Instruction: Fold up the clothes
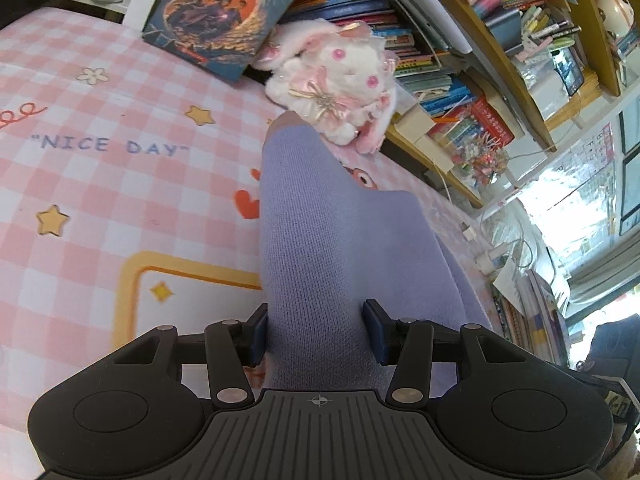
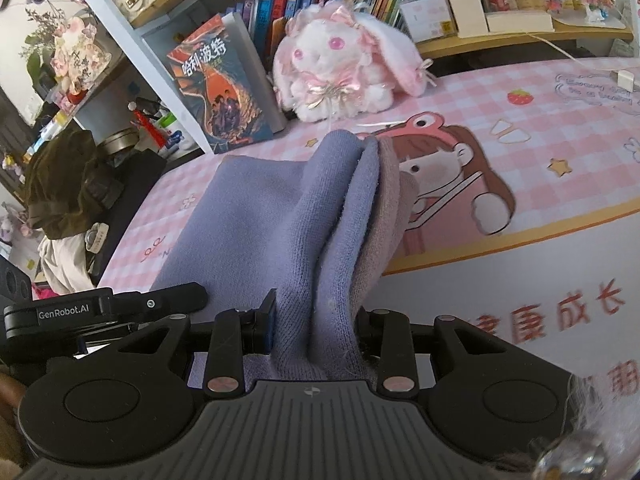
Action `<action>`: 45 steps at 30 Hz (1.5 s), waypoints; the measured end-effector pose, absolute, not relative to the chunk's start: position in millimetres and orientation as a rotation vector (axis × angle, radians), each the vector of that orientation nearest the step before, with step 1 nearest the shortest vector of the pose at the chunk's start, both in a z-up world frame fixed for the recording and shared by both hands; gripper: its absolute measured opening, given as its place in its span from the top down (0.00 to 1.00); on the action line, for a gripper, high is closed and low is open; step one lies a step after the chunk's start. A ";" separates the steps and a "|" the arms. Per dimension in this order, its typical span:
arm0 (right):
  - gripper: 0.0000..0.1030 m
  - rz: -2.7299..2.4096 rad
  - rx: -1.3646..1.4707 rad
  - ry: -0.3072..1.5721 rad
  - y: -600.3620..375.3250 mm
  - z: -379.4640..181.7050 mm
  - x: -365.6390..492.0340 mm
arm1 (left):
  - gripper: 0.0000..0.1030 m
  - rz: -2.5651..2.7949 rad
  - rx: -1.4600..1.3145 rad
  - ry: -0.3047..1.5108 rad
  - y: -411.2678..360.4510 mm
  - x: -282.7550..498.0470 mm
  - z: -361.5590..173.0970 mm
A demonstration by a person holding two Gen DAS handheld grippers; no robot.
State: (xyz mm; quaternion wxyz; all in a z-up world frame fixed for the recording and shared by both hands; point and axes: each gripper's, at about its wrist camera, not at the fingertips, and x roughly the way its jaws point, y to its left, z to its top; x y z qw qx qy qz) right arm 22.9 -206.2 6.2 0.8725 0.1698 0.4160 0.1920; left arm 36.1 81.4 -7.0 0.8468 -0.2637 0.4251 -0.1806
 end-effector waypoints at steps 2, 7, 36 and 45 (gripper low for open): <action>0.71 0.391 0.355 0.875 -195.0 5.1 22.2 | 0.54 -0.389 -0.554 0.904 90.8 37.4 -8.7; 0.71 0.363 0.356 0.875 -170.4 4.1 18.1 | 0.54 -0.415 -0.545 0.917 112.1 40.8 -12.9; 0.71 0.380 0.237 0.759 -80.2 11.1 154.8 | 0.54 -0.406 -0.534 0.785 183.2 173.4 -15.4; 0.65 0.406 0.221 0.792 -80.9 -17.7 201.2 | 0.50 -0.337 -0.568 0.838 183.6 200.8 -49.8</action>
